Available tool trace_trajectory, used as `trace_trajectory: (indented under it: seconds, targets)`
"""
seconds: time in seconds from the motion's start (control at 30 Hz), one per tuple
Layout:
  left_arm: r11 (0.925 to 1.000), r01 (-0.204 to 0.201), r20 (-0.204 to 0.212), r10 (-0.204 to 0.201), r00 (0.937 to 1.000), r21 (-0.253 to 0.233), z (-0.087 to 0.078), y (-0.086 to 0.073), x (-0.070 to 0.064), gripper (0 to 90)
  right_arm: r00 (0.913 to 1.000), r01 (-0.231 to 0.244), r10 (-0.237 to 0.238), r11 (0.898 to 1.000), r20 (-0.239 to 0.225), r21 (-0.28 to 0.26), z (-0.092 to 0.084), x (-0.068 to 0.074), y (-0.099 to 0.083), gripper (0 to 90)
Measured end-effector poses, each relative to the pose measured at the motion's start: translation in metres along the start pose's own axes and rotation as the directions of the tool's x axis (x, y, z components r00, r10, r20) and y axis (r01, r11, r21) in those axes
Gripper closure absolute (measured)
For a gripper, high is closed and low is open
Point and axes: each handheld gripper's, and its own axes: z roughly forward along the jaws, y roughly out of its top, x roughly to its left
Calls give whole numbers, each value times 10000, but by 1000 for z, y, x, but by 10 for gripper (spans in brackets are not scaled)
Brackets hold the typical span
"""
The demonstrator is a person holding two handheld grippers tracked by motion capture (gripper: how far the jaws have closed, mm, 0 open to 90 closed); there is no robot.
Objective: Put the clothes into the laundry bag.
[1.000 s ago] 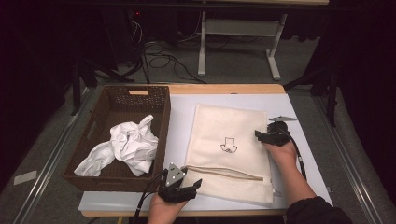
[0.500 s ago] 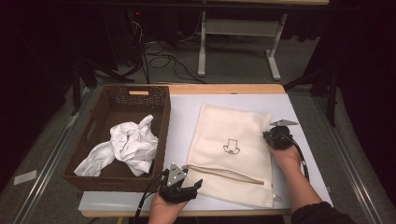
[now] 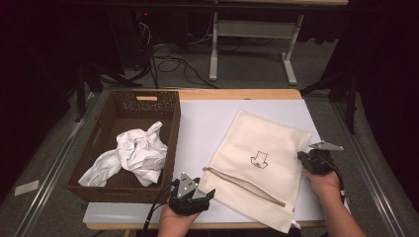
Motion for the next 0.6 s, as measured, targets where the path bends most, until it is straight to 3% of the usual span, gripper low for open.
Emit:
trace_trajectory:
  seconds: [0.13, 0.27, 0.43, 0.47, 0.6]
  targets:
    - [9997, -160, 5, 160, 9999, -159, -2, 4, -1, 338, 9999, 41, -42, 10000, 146, 52, -5, 1, -3, 840]
    - [9993, -270, 122, 273, 9996, -261, -4, 6, -2, 337, 9991, 87, -84, 9999, 419, -57, -13, 5, 2, 621]
    - [9987, -400, 257, 408, 9988, -313, -7, 8, -2, 337, 9979, 496, -459, 9952, 454, -839, -35, 20, 6, 448]
    - [9987, -400, 257, 408, 9988, -313, -7, 8, -2, 337, 9979, 496, -459, 9952, 454, -839, -35, 20, 6, 448]
    - [9986, -371, 194, 379, 9991, -372, -9, 10, -1, 334, 9976, 664, -685, 9897, -124, -1265, -51, 37, -1, 285]
